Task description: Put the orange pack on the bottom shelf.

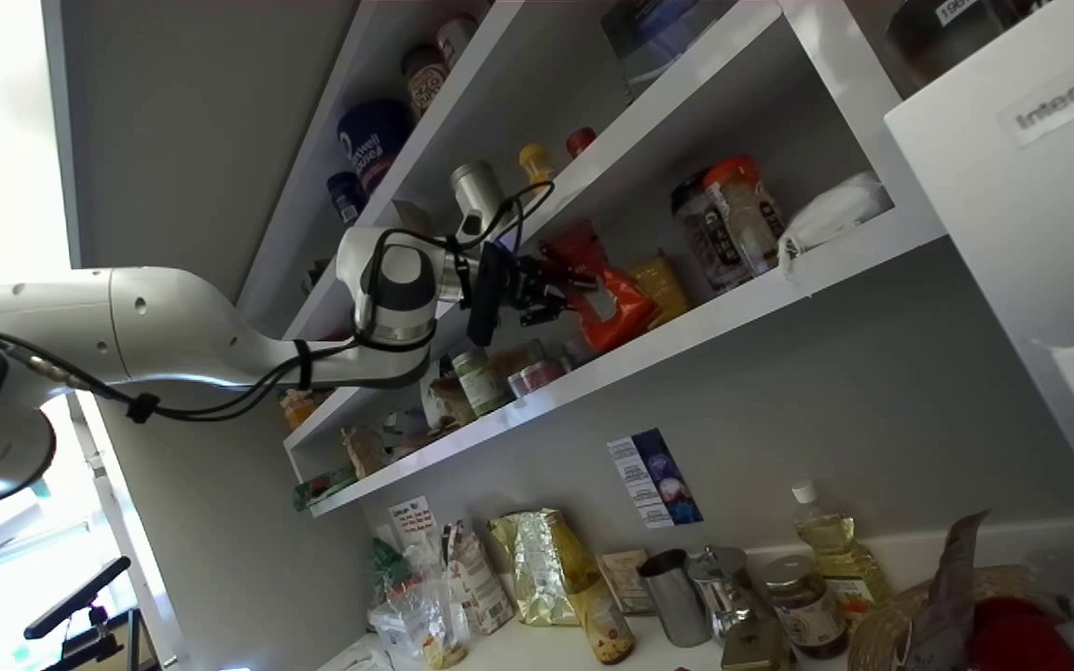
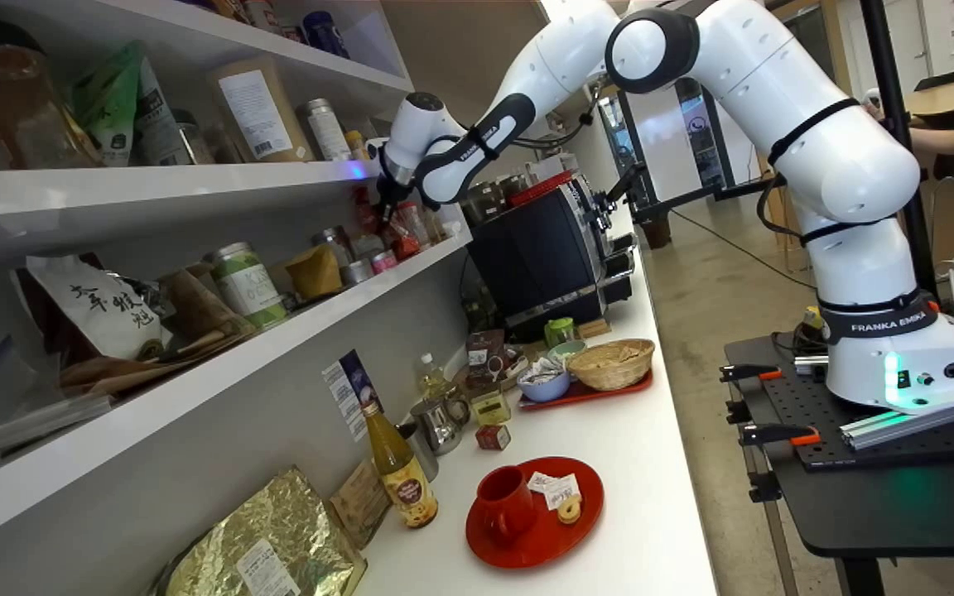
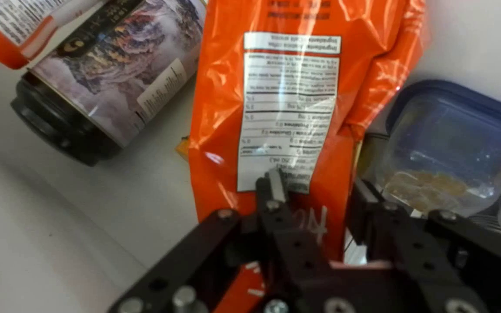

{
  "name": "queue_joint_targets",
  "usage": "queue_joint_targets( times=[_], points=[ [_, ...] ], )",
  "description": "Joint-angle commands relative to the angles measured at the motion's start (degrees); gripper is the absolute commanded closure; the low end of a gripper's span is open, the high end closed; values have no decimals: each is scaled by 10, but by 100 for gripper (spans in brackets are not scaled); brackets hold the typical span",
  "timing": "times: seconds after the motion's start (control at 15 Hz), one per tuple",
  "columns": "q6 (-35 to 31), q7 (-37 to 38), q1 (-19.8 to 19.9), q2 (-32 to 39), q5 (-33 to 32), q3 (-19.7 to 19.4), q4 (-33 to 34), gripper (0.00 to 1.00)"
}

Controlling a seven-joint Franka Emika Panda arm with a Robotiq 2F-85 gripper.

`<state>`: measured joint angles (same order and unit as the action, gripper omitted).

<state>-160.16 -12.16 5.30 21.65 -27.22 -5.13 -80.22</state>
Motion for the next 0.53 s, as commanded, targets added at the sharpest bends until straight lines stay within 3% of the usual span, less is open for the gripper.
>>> queue_joint_targets(
  times=[0.0,0.27,0.47],
  points=[
    [-4,0,1,-23,2,3,-29,32],
    [32,16,-9,-62,-16,-9,-71,2],
    [63,35,-19,-108,-42,-15,-121,0]
  ],
)
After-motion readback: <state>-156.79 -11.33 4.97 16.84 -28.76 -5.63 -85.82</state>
